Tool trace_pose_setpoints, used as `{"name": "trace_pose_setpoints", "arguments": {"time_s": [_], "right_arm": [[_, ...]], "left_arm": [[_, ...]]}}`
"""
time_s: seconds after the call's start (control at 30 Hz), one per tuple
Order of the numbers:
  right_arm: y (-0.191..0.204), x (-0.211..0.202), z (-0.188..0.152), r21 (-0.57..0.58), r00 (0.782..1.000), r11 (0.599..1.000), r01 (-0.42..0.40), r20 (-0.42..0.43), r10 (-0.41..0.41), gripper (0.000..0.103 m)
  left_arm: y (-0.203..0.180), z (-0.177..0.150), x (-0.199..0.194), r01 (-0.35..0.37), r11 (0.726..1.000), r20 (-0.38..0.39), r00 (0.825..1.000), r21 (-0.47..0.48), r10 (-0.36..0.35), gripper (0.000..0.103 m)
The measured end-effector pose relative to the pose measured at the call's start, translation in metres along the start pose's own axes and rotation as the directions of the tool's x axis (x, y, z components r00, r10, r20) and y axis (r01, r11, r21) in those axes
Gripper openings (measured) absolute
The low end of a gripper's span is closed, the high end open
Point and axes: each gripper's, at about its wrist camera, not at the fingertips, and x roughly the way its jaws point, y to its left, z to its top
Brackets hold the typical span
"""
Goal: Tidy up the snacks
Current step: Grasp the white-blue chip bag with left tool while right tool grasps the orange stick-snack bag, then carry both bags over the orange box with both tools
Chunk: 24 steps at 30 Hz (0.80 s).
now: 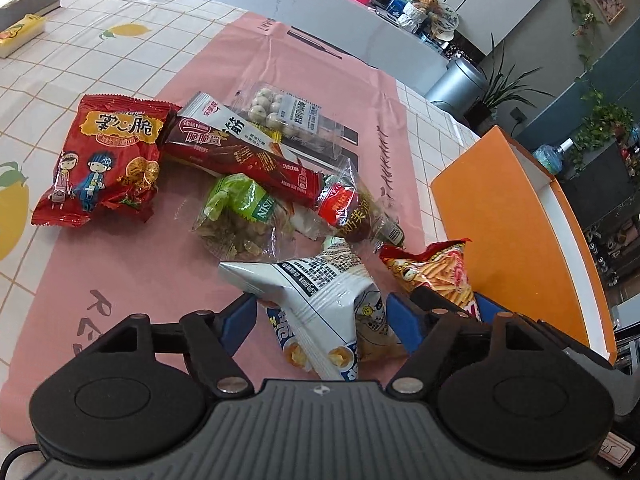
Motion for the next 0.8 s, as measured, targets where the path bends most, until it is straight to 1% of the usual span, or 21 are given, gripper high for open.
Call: {"name": "trace_pose_setpoints", "arguments": {"time_s": [0.1,0.17,0.23,0.27,0.43,0.5,0.57,0.6,0.7,0.8], "right_arm": [[-0.006,0.006,-0.001,0.052,0.999,0.998,-0.018,-0.028,0.02,0.06],[-0.009,0.009,-0.001,0.082,0.999,0.996,-0.023,-0.044,0.027,0.059],[-0.013,0.011,-0.001,0.108,0.998,0.994,-0.028,-0.05,0.033,0.052],[-0.015,0.011,-0.002,0.115,0.998,0.993,-0.032,-0.053,0.039,0.052],[-0.011,0.008,-0.003,0.091,0.999,0.995,-0.028,-0.044,0.032,0.046],[-0.01,0.006,-0.004,0.08,0.999,0.997,-0.025,-0.04,0.028,0.043],[-0.009,0.004,-0.005,0.071,0.999,0.997,-0.031,-0.035,0.034,0.042],[-0.009,0.003,-0.005,0.069,0.999,0.997,-0.033,-0.032,0.035,0.042],[-0.009,-0.002,-0.006,0.063,0.999,0.998,-0.028,-0.022,0.03,0.039],[-0.008,-0.012,-0.007,0.058,0.999,0.998,-0.033,-0.005,0.033,0.038]], "left_arm": [[0.003,-0.001,0.005,0.003,1.0,-0.01,1.0,-0.018,-0.003,0.088],[0.002,-0.001,0.008,-0.007,1.0,-0.012,1.0,-0.007,0.007,0.088],[0.001,-0.003,0.009,-0.011,1.0,-0.006,1.0,0.005,0.011,0.087],[0.0,-0.004,0.009,-0.012,1.0,-0.002,1.0,0.01,0.012,0.083],[-0.003,-0.004,0.007,-0.007,0.999,0.003,1.0,0.034,0.007,0.074],[-0.003,-0.004,0.007,-0.002,1.0,0.002,1.0,0.03,0.002,0.072],[-0.002,-0.006,0.005,0.002,1.0,0.003,1.0,0.018,-0.002,0.067],[-0.002,-0.007,0.003,0.004,1.0,0.002,1.0,0.015,-0.004,0.067],[-0.006,-0.011,-0.006,0.005,0.999,0.015,1.0,0.038,-0.006,0.064],[-0.013,-0.017,-0.018,0.009,0.997,0.032,0.999,0.078,-0.011,0.061]]}}
